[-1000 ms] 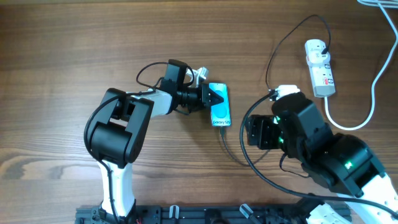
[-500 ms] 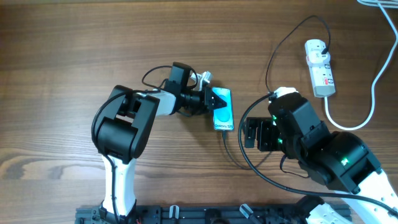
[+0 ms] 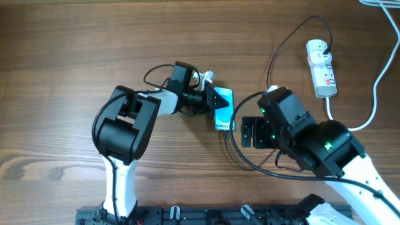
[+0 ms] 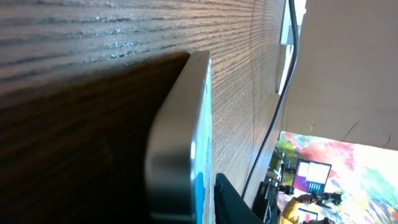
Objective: Plug charger to phone and switch on socket
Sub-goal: 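Lay the phone flat on the table and open the left gripper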
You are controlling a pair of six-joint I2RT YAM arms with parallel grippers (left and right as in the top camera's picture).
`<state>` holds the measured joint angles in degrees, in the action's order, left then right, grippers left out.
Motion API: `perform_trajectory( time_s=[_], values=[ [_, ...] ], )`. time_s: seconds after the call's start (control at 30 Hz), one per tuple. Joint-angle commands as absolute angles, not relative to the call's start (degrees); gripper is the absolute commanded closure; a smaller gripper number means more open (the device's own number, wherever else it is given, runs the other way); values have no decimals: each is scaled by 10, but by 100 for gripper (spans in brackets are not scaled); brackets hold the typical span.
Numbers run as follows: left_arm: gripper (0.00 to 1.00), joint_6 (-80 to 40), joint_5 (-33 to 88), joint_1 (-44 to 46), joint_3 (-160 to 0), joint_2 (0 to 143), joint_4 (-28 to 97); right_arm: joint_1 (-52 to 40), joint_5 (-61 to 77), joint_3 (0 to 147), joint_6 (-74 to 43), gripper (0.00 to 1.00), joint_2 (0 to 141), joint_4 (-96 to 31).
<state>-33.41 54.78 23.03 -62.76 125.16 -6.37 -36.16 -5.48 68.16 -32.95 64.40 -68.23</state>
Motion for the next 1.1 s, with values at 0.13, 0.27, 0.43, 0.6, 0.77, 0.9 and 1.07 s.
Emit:
perform_trajectory(
  time_s=[0.13,0.27,0.43,0.6,0.77,0.9,1.07],
  values=[
    [82,-335,370,237,-651,1284,48,-360,-67,689,-315,1,647,-686],
    [82,-335,354,238,-660,1284,75,-360,-67,689,-315,0,647,-687],
    [82,-330,326,238,-683,1284,131,-360,-67,689,-315,1,647,-691],
    [82,-320,312,238,-695,1284,164,-360,-67,689,-315,0,647,-695],
    [77,-319,314,238,-695,1284,166,-360,-67,689,-315,1,647,-696],
    [76,-320,314,238,-695,1284,168,-360,-67,689,-315,0,647,-697],
    [76,-320,314,237,-695,1284,177,-360,-67,689,-315,0,647,-697]
  ],
)
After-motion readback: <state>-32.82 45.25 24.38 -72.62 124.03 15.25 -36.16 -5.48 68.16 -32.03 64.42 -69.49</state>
